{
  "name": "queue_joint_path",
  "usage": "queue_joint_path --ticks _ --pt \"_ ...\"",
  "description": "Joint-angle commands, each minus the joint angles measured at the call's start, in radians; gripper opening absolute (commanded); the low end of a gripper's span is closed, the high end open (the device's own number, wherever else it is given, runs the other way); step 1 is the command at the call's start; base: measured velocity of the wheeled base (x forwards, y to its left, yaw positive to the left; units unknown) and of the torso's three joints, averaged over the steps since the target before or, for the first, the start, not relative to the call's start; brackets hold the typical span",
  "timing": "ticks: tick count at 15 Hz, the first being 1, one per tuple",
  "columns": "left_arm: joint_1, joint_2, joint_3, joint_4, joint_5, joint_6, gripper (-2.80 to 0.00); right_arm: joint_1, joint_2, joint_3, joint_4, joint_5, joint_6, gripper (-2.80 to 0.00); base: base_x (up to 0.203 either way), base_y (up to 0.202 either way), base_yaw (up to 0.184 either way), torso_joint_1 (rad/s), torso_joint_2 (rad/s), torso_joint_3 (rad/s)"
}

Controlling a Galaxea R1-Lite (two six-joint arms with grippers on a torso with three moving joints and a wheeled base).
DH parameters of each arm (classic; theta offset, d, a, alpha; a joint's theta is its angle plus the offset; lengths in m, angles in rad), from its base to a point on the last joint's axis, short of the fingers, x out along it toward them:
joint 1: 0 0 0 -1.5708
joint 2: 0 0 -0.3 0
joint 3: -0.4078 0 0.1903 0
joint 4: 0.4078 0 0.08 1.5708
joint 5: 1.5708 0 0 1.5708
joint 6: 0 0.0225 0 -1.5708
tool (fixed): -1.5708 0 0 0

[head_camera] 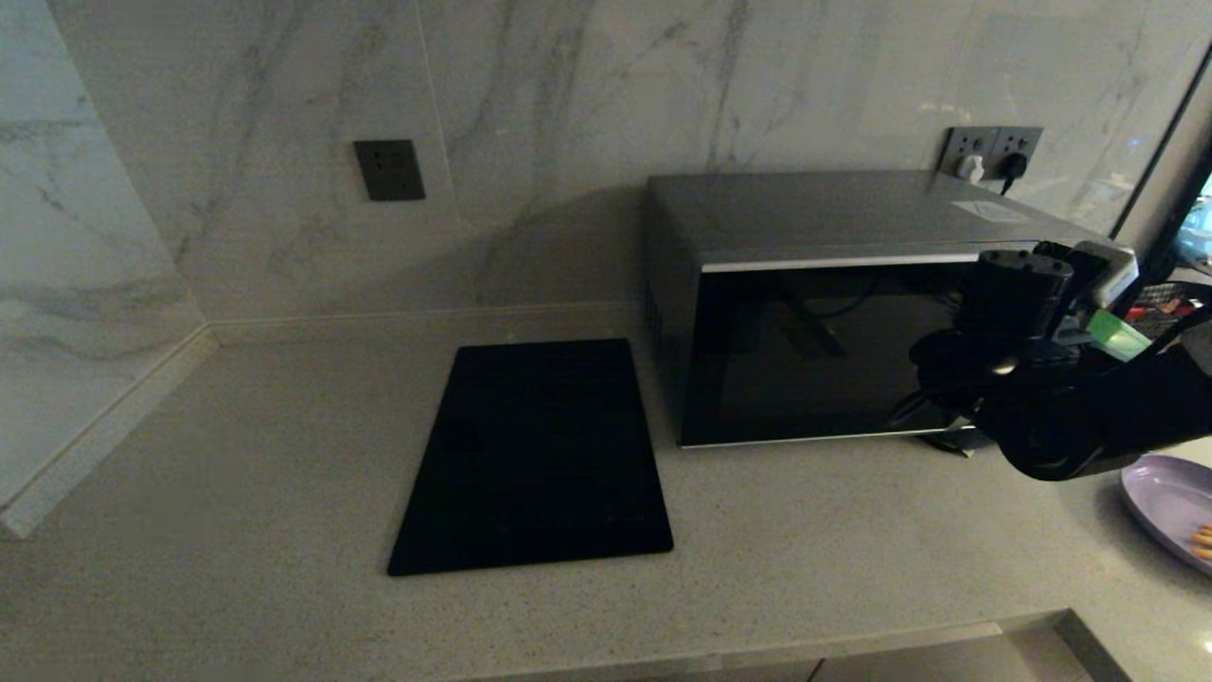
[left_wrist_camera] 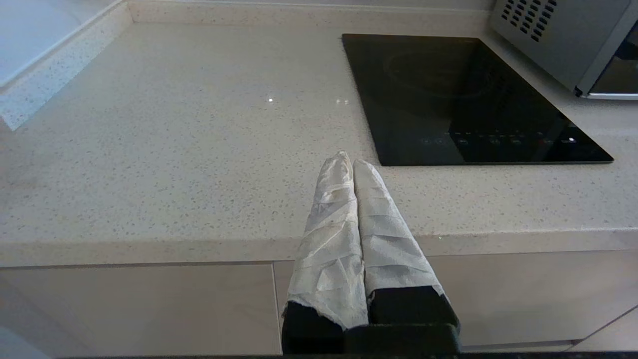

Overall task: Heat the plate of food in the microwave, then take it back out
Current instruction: Open the microwave oven

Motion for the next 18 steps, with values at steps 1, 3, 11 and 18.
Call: queue_joint_path --ticks 1,3,11,18 --pt "0.001 0.001 0.0 0.0 0.0 -0.001 -2.8 0.007 0.029 -0.008 -0.005 0.007 0.0 0.0 0.0 0.0 0.0 0.0 0.0 0.0" --pt "0.001 0.001 0.0 0.0 0.0 0.001 -2.8 0.023 0.043 -0.016 -0.005 0.013 0.0 0.0 0.0 0.0 0.0 0.0 0.0 0.0" --pt "-0.001 0.001 0.0 0.0 0.0 -0.001 -2.8 0.087 0.107 -0.039 -0.005 0.015 0.0 0.0 0.0 0.0 0.0 0.0 0.0 0.0" --pt "0.001 0.001 0.0 0.0 0.0 -0.001 -2.8 0.016 0.202 -0.133 -0.005 0.024 0.001 0.0 0.0 0.0 0.0 0.0 0.0 0.0"
